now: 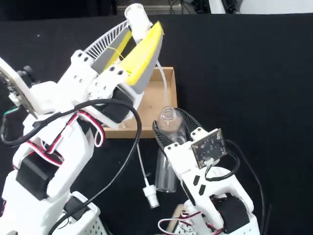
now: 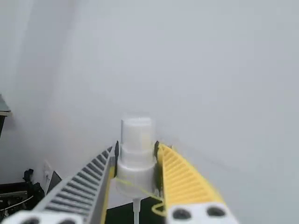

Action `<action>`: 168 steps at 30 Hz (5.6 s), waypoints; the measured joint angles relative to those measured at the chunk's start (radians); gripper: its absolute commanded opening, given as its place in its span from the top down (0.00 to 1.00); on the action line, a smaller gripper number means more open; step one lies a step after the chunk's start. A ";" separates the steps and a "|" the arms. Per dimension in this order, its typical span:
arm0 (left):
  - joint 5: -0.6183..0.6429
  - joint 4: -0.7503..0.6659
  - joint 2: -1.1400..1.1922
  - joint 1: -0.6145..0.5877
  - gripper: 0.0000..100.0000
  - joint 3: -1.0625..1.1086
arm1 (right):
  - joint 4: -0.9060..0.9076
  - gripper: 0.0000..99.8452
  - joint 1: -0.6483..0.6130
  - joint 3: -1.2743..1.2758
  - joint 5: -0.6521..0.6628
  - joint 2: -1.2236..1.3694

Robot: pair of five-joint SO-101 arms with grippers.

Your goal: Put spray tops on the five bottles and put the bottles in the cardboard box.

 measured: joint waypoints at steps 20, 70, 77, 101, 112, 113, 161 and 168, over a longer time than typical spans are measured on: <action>0.000 -0.012 -0.095 0.018 0.97 0.293 | 0.000 0.99 0.000 0.000 0.000 0.000; -0.259 0.331 -0.250 -1.014 0.71 0.783 | -0.463 0.99 0.247 0.012 -0.186 0.281; -0.259 0.169 -0.250 -1.014 0.71 1.059 | -0.772 0.99 0.247 0.012 -0.186 0.555; -0.261 -0.009 -0.250 -0.902 0.71 1.323 | -1.413 0.99 0.143 0.012 -0.186 1.243; -0.261 -0.015 -0.250 -0.902 0.71 1.323 | -1.685 0.99 0.143 -0.066 -0.186 1.579; -0.261 -0.015 -0.250 -0.902 0.71 1.323 | -1.699 0.99 0.143 -0.074 -0.186 1.602; -0.261 -0.018 -0.250 -0.901 0.71 1.338 | -2.021 0.99 0.155 -0.287 -0.186 2.110; -0.261 -0.018 -0.250 -0.901 0.71 1.338 | -2.021 0.99 0.155 -0.287 -0.152 2.111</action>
